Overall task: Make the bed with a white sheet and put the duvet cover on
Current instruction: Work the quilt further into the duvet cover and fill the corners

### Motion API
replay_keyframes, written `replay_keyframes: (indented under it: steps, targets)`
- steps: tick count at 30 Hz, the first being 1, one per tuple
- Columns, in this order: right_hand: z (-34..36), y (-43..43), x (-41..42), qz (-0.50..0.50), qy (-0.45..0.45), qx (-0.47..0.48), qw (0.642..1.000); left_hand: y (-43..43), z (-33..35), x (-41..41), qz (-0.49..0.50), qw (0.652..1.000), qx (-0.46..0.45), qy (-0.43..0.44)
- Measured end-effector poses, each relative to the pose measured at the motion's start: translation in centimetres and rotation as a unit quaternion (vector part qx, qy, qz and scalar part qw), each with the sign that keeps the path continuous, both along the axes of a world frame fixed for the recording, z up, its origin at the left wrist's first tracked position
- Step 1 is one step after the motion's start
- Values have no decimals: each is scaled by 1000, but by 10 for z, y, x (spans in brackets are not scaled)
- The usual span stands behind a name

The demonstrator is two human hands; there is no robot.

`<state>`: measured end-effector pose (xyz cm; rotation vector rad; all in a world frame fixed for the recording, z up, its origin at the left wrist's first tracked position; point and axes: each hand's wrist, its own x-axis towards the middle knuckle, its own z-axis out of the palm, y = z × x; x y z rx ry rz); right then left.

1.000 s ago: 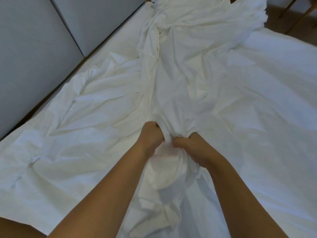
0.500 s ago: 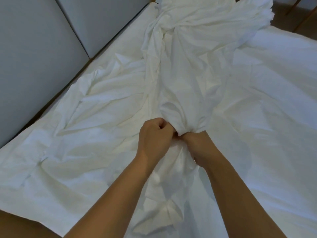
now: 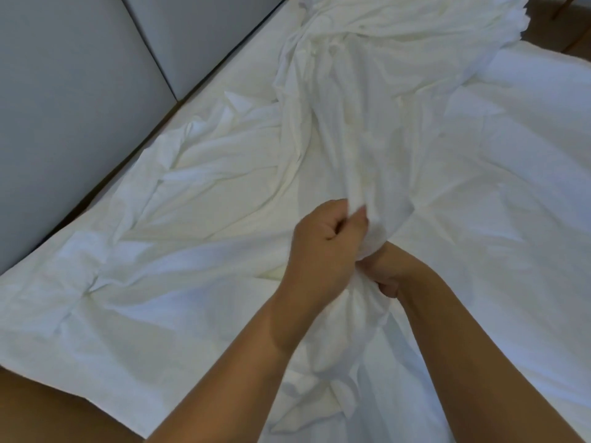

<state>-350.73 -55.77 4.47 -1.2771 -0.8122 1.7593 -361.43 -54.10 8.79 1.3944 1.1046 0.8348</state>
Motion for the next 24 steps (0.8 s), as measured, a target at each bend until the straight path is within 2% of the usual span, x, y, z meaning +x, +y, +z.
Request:
replay_keyframes:
  steps: [2, 6, 11, 14, 15, 18, 20, 22, 24]
  targets:
    - [-3, -4, -2, -67, 35, 17, 997, 3, 2, -3, -51, 999, -18, 2]
    - [-13, -17, 0, -197, 100, 6, 975, 27, -13, -16, 19, 989, -129, 72]
    - [-12, -17, 5, -152, 107, -48, 981, 29, -25, -15, -50, 957, -235, 162]
    - [-3, -12, 10, -35, 55, -69, 995, 32, -16, -9, -10, 952, -289, 99]
    - [2, -12, 8, -2, 21, -72, 997, 35, -13, -6, 26, 956, -285, 66]
    - [3, -10, 4, 5, -52, -55, 997, 31, 3, 7, 85, 982, -163, 32]
    - [4, -8, 0, -1, -49, -28, 998, 19, 12, 13, 40, 993, -114, -8]
    - [3, -7, -3, -43, -42, -51, 997, 16, 12, 11, -46, 991, -117, -34]
    - [0, -9, -1, -109, 23, -76, 991, 26, 5, 1, -45, 995, -84, 2]
